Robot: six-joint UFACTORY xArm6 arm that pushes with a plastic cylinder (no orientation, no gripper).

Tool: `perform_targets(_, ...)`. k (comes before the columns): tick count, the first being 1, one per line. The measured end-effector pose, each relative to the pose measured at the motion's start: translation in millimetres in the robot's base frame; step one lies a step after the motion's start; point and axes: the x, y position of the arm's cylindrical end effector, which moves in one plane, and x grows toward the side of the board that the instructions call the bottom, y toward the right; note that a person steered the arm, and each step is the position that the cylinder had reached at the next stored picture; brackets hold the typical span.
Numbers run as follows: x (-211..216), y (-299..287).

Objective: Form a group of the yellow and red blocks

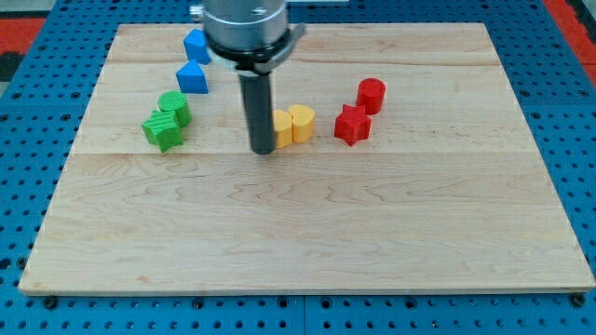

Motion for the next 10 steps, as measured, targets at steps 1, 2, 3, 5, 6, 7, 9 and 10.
perform_targets(1, -10.6, 12.8)
perform_targets(2, -4.2, -14.1)
perform_targets(3, -4.0, -42.5)
perform_targets(5, -41.2, -55.7)
perform_targets(6, -52.9, -55.0)
perform_targets(7, -65.3, -55.0)
perform_targets(9, -89.6, -55.0)
perform_targets(10, -91.3, -57.9)
